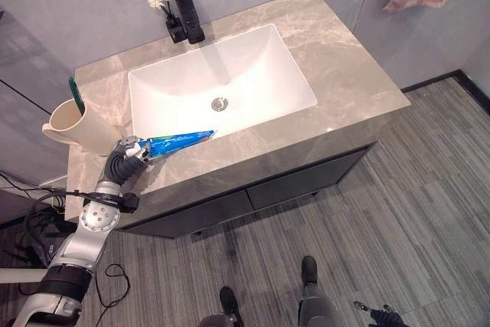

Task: Put brush and paste in cup on sink, flatten towel.

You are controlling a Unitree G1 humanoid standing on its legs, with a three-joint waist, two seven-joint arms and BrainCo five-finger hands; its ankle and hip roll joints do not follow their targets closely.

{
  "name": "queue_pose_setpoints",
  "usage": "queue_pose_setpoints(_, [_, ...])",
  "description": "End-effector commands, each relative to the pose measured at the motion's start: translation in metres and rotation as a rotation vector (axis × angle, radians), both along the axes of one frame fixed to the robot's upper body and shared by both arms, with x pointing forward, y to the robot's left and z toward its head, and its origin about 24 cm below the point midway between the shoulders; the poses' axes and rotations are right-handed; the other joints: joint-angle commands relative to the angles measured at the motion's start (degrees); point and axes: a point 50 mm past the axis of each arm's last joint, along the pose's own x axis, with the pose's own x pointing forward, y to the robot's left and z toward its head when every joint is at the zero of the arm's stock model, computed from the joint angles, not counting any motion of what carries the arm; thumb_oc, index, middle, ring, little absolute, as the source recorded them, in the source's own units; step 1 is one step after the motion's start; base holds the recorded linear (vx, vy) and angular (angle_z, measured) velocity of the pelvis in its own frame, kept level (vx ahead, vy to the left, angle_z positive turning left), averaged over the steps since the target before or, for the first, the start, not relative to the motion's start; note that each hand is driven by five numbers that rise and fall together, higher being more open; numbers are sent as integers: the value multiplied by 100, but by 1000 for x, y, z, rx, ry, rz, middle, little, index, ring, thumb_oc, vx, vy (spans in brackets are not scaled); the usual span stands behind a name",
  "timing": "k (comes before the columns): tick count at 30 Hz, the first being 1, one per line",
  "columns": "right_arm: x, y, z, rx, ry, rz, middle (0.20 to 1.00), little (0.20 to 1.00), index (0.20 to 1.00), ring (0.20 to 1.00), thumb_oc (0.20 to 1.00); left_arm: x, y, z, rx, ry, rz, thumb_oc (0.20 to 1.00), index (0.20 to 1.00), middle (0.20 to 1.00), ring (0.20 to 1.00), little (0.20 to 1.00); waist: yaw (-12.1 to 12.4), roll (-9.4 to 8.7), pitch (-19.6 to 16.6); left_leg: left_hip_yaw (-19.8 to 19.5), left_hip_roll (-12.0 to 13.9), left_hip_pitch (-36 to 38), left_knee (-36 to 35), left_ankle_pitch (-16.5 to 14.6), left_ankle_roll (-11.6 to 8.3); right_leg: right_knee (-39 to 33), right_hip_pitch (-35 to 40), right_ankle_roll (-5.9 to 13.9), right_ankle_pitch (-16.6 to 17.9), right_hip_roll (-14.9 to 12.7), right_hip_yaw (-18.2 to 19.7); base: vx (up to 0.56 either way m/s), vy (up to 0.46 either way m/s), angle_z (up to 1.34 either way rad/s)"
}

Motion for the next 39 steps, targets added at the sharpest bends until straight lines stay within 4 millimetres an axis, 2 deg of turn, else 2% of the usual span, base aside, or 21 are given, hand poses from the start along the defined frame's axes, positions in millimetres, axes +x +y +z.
queue_pose_setpoints(1, [16, 5, 1, 20, -32, 3, 1000, 1000, 1000, 1000, 1000, -2, 8, -16, -20, 96, 15, 200, 200, 200, 200, 200, -224, -186, 196, -679, 291, 24, 34, -315, -306, 46, 428, 588, -839, -412, -197, 0, 0, 0])
queue_pose_setpoints(6, [15, 6, 1, 17, -24, -4, 1000, 1000, 1000, 1000, 1000, -4, 3, -21, -150, 59, 50, 200, 200, 200, 200, 200, -197, -192, 181, -700, 293, 85, 34, -330, -301, 46, 537, 569, -892, -403, -228, 0, 0, 0])
queue_pose_setpoints(11, [11, 6, -1, 18, -18, -23, 1000, 1000, 1000, 1000, 1000, -1, -8, -13, -272, -10, 27, 200, 200, 200, 200, 200, -206, -234, 132, -732, 312, 222, 34, -371, -298, 46, 739, 556, -949, -380, -309, 11, -1, 3])
queue_pose_setpoints(16, [8, 12, -3, 35, -16, -33, 1000, 1000, 1000, 1000, 1000, 2, -25, -8, -424, -79, -1, 200, 200, 200, 200, 200, -193, -363, 29, -766, 349, 345, 34, -420, -287, 46, 929, 535, -1006, -351, -381, 9, -8, 5])
queue_pose_setpoints(17, [8, 16, -5, 47, -14, -36, 1000, 1000, 1000, 1000, 1000, 2, -34, -8, -516, -109, -3, 200, 200, 200, 200, 200, -177, -444, -22, -783, 359, 394, 34, -452, -281, 46, 1014, 523, -1027, -340, -421, 8, -10, 12])
queue_pose_setpoints(19, [7, 18, -5, 52, -14, -36, 1000, 1000, 1000, 1000, 1000, 1, -37, -8, -542, -117, -3, 200, 200, 200, 200, 200, -170, -472, -34, -791, 360, 414, 34, -458, -279, 46, 1048, 518, -1036, -335, -436, 4, -3, 13])
queue_pose_setpoints(24, [14, 24, -5, 61, -47, -38, 1000, 1000, 1000, 1000, 1000, -3, -42, -9, -616, -157, 17, 200, 200, 200, 200, 200, -119, -581, -88, -823, 361, 478, 34, -488, -277, 46, 1150, 510, -1060, -332, -465, -1, 1, 5])
queue_pose_setpoints(26, [25, 25, -1, 62, -117, -62, 1000, 1000, 1000, 1000, 1000, -8, -44, -8, -648, -173, 18, 200, 200, 200, 200, 200, -92, -636, -136, -832, 364, 517, 34, -504, -276, 46, 1214, 501, -1071, -328, -487, -1, 3, 2])
queue_pose_setpoints(30, [55, 16, 18, 26, -309, -104, 1000, 1000, 1000, 1000, 1000, -12, -42, -3, -677, -212, 25, 200, 200, 200, 200, 200, -76, -685, -214, -850, 357, 563, 34, -522, -269, 46, 1290, 498, -1081, -337, -508, -2, 8, 2])
queue_pose_setpoints(31, [62, 12, 25, 5, -361, -110, 1000, 1000, 1000, 1000, 1000, -12, -41, -1, -678, -221, 27, 200, 200, 200, 200, 200, -79, -692, -230, -848, 354, 576, 34, -531, -264, 46, 1302, 499, -1081, -341, -513, -3, 36, 2])
queue_pose_setpoints(32, [74, -1, 42, -44, -459, -142, 1000, 1000, 1000, 1000, 1000, -14, -41, 3, -679, -239, 22, 200, 200, 200, 200, 200, -90, -702, -281, -842, 342, 622, 34, -556, -249, 46, 1344, 503, -1079, -355, -514, 0, 36, 1])
queue_pose_setpoints(34, [79, -6, 48, -66, -496, -158, 1000, 1000, 1000, 1000, 1000, -14, -41, 4, -677, -247, 18, 200, 200, 200, 200, 200, -92, -705, -307, -838, 337, 646, 34, -572, -243, 46, 1368, 508, -1081, -364, -517, 0, 0, 0])
queue_pose_setpoints(36, [89, -18, 66, -120, -587, -177, 1000, 1000, 1000, 1000, 1000, -14, -41, 9, -669, -268, 11, 200, 200, 200, 200, 200, -115, -709, -358, -824, 326, 696, 34, -600, -232, 46, 1405, 515, -1084, -371, -515, 0, 0, 0])
queue_pose_setpoints(37, [89, -18, 66, -121, -586, -177, 1000, 1000, 1000, 1000, 1000, -14, -41, 9, -670, -267, 11, 200, 200, 200, 200, 200, -111, -708, -356, -822, 326, 702, 34, -601, -232, 46, 1409, 516, -1084, -371, -514, 0, 0, 0])
queue_pose_setpoints(38, [98, -29, 85, -180, -668, -189, 1000, 1000, 1000, 1000, 1000, -14, -41, 15, -662, -290, 3, 200, 200, 200, 200, 200, -135, -715, -405, -811, 314, 746, 34, -628, -219, 46, 1430, 522, -1083, -382, -502, 0, 0, 0])
queue_pose_setpoints(39, [101, -32, 92, -206, -699, -192, 1000, 1000, 1000, 1000, 1000, -14, -41, 17, -660, -301, -1, 200, 200, 200, 200, 200, -139, -719, -420, -804, 309, 767, 34, -640, -212, 50, 1436, 523, -1085, -386, -490, 6, 30, -2])
